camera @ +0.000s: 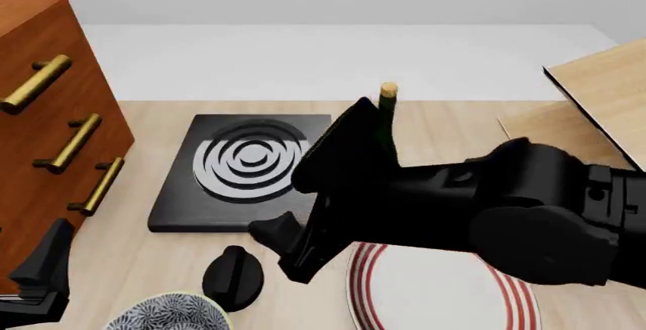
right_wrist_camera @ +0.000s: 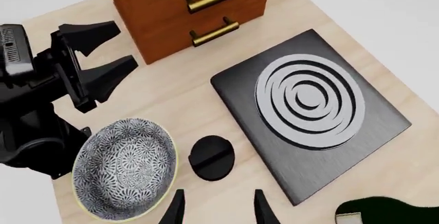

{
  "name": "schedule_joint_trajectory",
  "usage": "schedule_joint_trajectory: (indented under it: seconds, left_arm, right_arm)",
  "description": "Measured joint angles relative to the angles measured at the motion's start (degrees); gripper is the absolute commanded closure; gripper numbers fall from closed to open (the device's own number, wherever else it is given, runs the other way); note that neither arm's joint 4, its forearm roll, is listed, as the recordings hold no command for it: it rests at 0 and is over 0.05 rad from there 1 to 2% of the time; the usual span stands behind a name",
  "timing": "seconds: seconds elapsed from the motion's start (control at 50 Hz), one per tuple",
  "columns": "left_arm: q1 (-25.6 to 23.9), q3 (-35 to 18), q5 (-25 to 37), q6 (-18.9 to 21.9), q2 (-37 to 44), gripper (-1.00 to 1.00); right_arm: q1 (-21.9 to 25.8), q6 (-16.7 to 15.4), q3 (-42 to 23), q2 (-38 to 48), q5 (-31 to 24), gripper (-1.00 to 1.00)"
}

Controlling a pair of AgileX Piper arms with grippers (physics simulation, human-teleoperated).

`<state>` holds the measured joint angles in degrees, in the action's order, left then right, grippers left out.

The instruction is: Pick up the akita bowl and put it on the plate.

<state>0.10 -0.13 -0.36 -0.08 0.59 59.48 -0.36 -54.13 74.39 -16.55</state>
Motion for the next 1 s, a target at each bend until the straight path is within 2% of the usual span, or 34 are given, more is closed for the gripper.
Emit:
schedule_joint_trajectory:
  seconds: [0.46,1.0]
  left_arm:
    - [0.0,0.0,0.0,0.0,0.0,-1.00]
    - [0.0,0.0,0.0,0.0,0.0,-1.00]
  right_arm:
    - [5.4,4.3,-4.0,9.4,3.2,-1.00]
    - [7.3,10.1,-2.8,17.9,9.3,-1.00]
